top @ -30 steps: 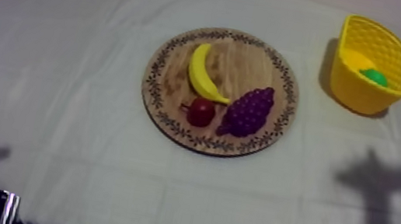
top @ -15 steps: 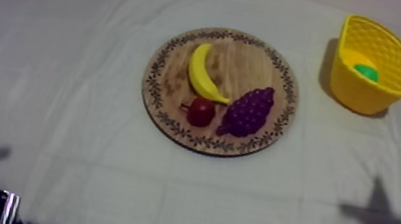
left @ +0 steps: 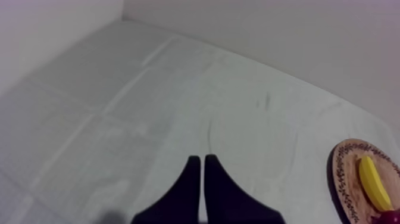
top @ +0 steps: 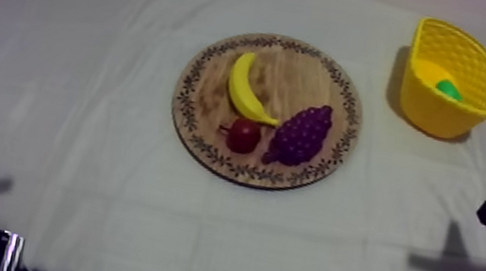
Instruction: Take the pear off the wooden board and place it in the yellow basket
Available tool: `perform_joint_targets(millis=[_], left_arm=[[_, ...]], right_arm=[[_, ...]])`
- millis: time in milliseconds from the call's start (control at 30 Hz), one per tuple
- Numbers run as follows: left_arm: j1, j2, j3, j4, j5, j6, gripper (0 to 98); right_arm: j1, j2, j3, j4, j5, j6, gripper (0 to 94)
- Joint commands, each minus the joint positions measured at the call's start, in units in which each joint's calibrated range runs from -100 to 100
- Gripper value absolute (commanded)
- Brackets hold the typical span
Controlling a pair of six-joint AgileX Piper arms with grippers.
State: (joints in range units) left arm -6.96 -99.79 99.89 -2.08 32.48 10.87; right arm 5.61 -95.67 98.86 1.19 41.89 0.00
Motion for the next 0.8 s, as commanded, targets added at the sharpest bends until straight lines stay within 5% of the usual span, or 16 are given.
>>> perform_joint_targets(millis=[0,167,767], left_arm=[[0.0,0.0,0.0,0.0,0.0,0.0,0.1],[0.0,0.0,0.0,0.0,0.0,0.0,0.1],[0.0,0.0,0.0,0.0,0.0,0.0,0.1]], right_arm=[[0.0,-0.1,0.4,-1.5,-2.8,7.1,0.7],[0.1,-0.1,0.8,-2.2,-4.6,10.9,0.7],[0.1,-0.1,0.9,-2.4,-5.0,11.1,0.7]])
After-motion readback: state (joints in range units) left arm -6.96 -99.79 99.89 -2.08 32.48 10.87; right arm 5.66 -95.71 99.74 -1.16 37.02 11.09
